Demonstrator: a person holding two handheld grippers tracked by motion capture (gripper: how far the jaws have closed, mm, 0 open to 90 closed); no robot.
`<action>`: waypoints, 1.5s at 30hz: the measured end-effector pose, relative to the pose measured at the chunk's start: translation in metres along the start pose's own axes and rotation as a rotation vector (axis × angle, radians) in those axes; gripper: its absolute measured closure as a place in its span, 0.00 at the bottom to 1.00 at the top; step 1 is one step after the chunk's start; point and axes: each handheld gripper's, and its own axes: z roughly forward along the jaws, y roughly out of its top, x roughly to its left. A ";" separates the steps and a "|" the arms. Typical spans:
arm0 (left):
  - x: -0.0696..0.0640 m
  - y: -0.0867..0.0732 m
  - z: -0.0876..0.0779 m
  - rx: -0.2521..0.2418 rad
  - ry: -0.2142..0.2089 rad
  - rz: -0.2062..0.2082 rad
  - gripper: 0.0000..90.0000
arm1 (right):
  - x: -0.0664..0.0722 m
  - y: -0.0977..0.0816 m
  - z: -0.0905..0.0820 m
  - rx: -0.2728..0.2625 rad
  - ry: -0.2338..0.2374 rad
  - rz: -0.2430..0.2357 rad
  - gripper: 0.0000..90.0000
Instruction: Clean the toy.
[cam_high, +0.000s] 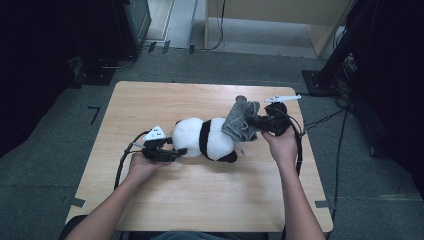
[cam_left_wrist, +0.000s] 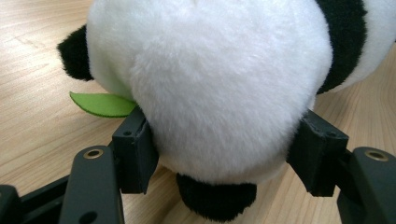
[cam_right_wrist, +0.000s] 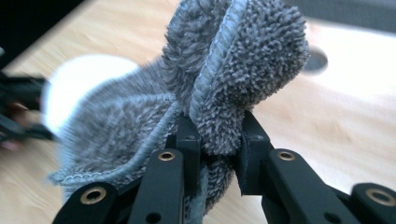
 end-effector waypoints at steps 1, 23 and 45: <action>0.000 0.000 0.000 -0.001 0.000 0.001 0.37 | 0.004 0.004 -0.004 -0.024 0.015 -0.002 0.84; 0.000 0.000 0.000 0.001 0.001 0.009 0.37 | 0.111 0.061 0.086 -0.008 0.248 -0.132 0.84; 0.001 0.001 0.000 0.015 -0.006 -0.024 0.37 | 0.079 0.029 0.096 0.159 0.114 -0.149 0.83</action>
